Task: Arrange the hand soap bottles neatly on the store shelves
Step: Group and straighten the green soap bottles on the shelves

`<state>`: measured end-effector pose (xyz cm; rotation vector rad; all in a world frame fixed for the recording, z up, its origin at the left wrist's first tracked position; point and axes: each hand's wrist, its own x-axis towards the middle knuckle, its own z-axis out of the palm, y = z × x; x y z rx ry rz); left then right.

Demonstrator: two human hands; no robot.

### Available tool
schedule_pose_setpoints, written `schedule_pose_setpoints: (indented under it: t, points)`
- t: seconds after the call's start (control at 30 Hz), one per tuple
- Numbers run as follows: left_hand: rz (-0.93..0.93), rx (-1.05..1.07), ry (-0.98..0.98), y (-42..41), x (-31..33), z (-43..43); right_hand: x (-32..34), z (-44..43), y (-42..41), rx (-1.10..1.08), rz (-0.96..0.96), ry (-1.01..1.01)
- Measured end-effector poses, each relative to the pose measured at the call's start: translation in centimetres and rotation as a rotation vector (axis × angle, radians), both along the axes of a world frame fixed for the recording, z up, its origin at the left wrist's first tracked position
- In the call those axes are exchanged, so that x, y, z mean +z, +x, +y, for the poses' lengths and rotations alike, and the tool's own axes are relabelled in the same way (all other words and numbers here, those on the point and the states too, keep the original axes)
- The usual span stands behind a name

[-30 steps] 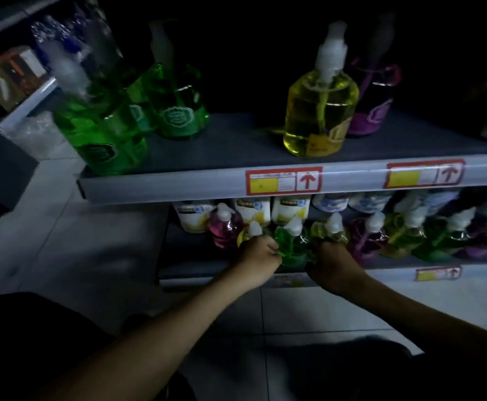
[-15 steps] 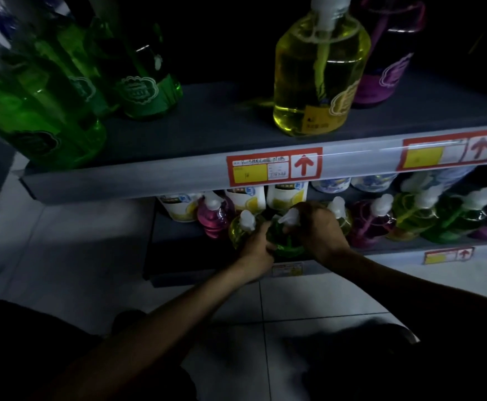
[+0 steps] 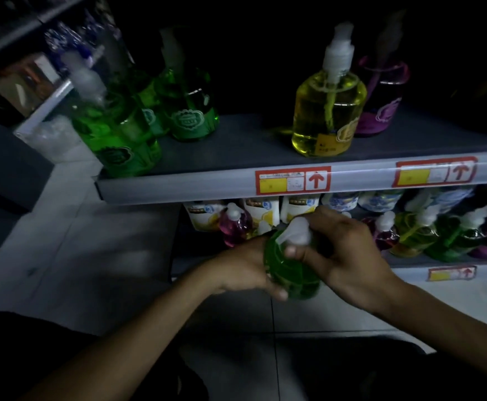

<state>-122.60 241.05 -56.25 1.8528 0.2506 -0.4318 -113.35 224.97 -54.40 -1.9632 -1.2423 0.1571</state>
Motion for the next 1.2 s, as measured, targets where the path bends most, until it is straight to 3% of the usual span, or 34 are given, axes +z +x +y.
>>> schedule_pose_setpoints:
  t: [0.13, 0.37, 0.5, 0.67, 0.77, 1.0, 1.2]
  points:
    - [-0.162, 0.109, -0.265, -1.9, 4.7, 1.3, 4.9, 2.0, -0.1, -0.011, 0.38, 0.292]
    - [-0.344, 0.451, -0.578, -2.6, 9.1, 2.7, 10.4, 6.5, 2.5, 0.022, 0.654, 0.457]
    - [-0.472, 0.508, -0.757, -2.8, 10.6, 4.4, 10.5, 7.4, 1.9, 0.044, 0.554, 0.39]
    - [-0.538, 0.596, -0.768, -3.2, 11.4, 5.8, 9.8, 8.3, 1.4, 0.323, 0.833, 0.234]
    - [-0.528, 0.639, -0.604, -3.6, 11.2, 6.1, 9.2, 8.7, 1.4, 0.302, 0.692, 0.216]
    - [-0.584, 0.71, 0.223, -3.3, 10.6, 8.0, 8.3, 11.2, 0.8, 0.142, 0.47, 0.285]
    - [-0.595, 0.758, 0.409, -2.2, 9.4, 8.6, 7.3, 13.8, 1.1, 0.108, 0.36, 0.264]
